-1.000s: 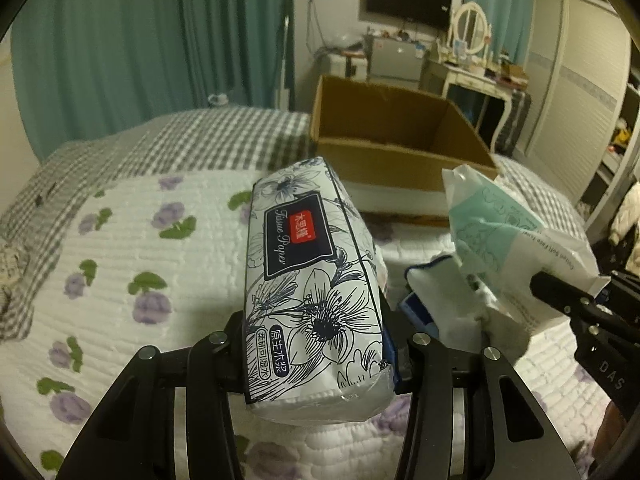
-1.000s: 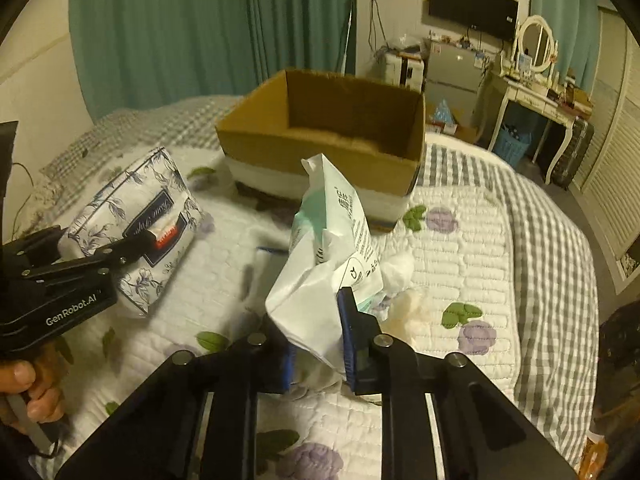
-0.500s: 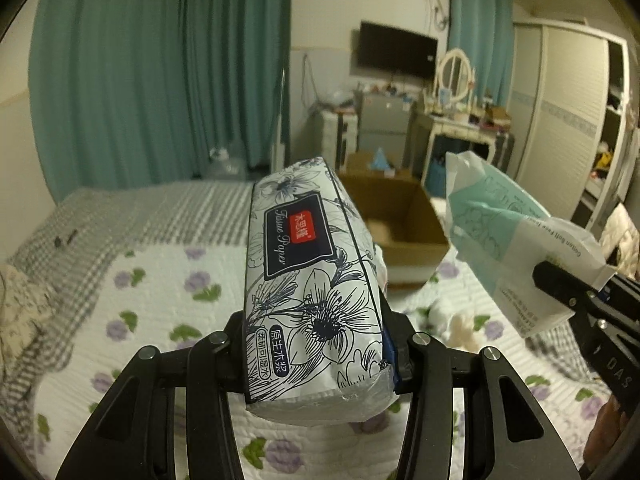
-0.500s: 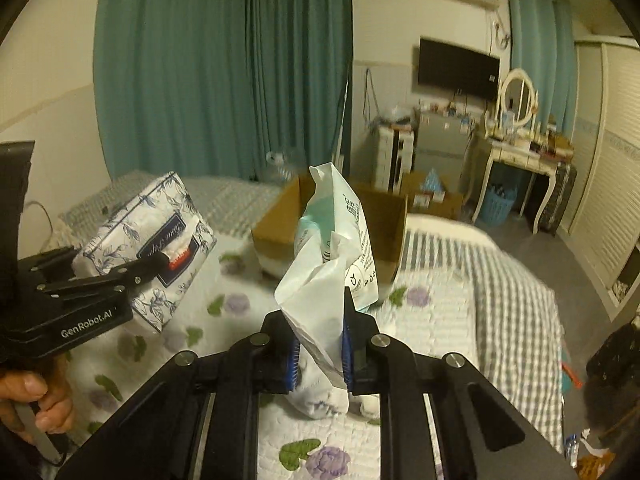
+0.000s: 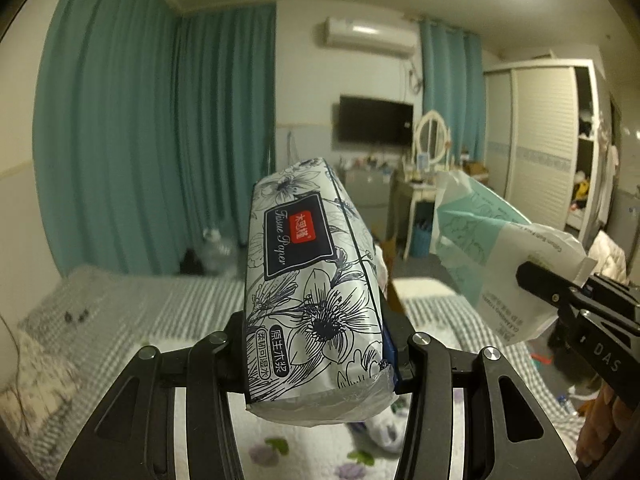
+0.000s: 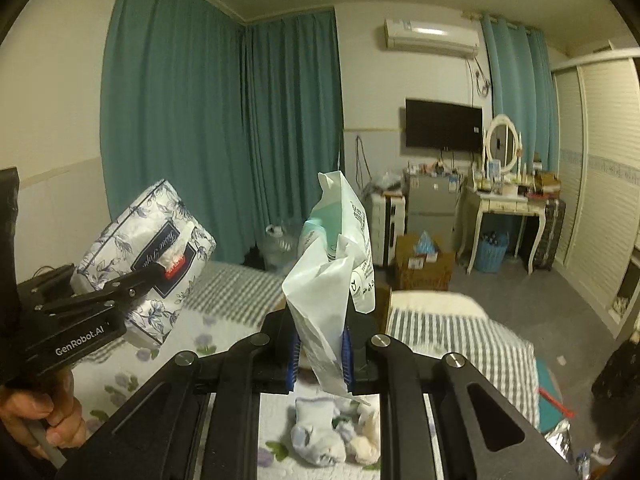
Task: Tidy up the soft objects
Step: 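Carry the tissue pack and plastic bag into the cardboard box with both tools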
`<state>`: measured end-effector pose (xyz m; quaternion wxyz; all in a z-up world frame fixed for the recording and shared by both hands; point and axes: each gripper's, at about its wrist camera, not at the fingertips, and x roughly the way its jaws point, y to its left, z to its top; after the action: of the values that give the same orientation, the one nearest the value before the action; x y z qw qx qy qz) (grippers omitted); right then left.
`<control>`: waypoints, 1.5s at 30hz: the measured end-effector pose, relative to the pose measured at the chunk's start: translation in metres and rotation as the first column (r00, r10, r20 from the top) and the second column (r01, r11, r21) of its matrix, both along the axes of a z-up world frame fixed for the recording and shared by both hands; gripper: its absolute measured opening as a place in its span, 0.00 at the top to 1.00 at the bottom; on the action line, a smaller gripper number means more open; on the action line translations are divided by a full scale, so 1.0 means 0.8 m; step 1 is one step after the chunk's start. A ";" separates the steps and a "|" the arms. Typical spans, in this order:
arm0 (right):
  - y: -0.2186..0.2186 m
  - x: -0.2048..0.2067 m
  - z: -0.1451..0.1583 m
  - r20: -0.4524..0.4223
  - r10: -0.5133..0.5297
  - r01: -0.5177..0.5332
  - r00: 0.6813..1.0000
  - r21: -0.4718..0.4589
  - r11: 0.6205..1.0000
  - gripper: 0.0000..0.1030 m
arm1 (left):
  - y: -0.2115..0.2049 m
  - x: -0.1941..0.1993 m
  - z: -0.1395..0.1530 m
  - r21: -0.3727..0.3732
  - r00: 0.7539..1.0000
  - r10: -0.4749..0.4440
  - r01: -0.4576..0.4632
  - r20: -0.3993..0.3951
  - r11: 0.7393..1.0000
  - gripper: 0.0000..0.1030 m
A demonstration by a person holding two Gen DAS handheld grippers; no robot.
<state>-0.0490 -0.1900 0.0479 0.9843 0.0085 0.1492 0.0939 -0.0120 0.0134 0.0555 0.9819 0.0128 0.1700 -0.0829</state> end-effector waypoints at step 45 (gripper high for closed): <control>-0.012 0.393 -0.189 -0.315 -0.031 0.010 0.948 -0.067 0.998 0.85 | -0.094 0.335 -0.195 0.102 0.918 -0.070 0.119 -0.389 0.988 0.55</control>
<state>0.2651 -0.1997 -0.1030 0.9484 -0.0069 0.3078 0.0763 0.2563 -0.0617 -0.1009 0.9216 0.0651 0.3632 -0.1204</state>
